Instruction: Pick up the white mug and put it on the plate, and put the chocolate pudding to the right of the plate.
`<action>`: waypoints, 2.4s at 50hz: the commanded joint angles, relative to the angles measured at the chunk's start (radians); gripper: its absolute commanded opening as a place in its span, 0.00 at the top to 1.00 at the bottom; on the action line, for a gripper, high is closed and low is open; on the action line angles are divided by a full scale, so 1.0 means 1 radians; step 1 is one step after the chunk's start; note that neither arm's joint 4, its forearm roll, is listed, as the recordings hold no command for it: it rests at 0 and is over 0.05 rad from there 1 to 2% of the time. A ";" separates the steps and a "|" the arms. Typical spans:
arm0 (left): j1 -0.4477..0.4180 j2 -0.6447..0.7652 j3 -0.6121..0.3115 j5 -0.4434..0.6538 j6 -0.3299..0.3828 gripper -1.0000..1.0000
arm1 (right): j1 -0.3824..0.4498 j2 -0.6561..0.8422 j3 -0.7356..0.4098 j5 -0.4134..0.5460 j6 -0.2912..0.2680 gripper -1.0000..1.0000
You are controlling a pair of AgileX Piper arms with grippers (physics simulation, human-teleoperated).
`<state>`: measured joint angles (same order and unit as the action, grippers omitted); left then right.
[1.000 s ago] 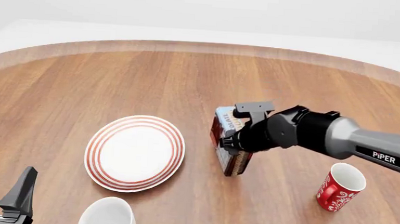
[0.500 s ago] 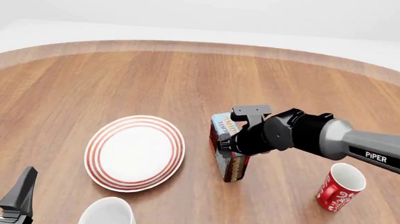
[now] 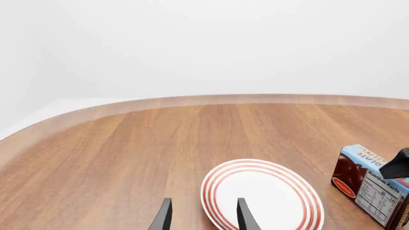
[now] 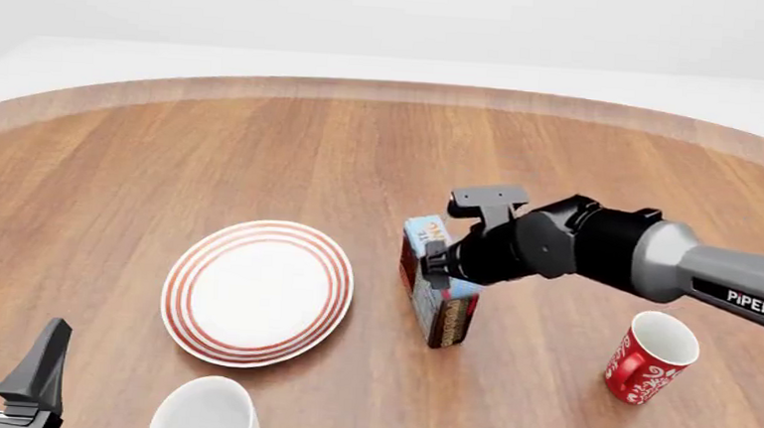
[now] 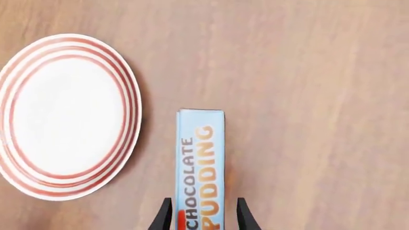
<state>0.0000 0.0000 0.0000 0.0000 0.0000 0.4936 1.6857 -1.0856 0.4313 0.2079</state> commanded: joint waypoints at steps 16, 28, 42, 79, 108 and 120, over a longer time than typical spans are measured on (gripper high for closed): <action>0.000 0.000 0.000 0.000 0.000 0.00 | -0.010 -0.098 -0.006 0.030 -0.049 0.00; 0.000 0.000 0.000 0.000 0.000 0.00 | -0.021 -0.152 0.023 0.029 -0.058 0.00; 0.000 0.000 0.000 0.000 0.000 0.00 | -0.011 -0.228 0.082 0.013 -0.059 0.00; 0.000 0.000 0.000 0.000 0.000 0.00 | 0.021 -0.414 0.386 -0.170 0.020 0.00; 0.000 0.000 0.000 0.000 0.000 0.00 | 0.097 -0.501 0.580 -0.356 -0.028 0.00; 0.000 0.000 0.000 0.000 0.000 0.00 | 0.113 -0.572 0.696 -0.462 -0.081 0.00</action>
<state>0.0000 0.0000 0.0000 0.0000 0.0000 0.5937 1.1624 -0.4690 0.0437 0.1663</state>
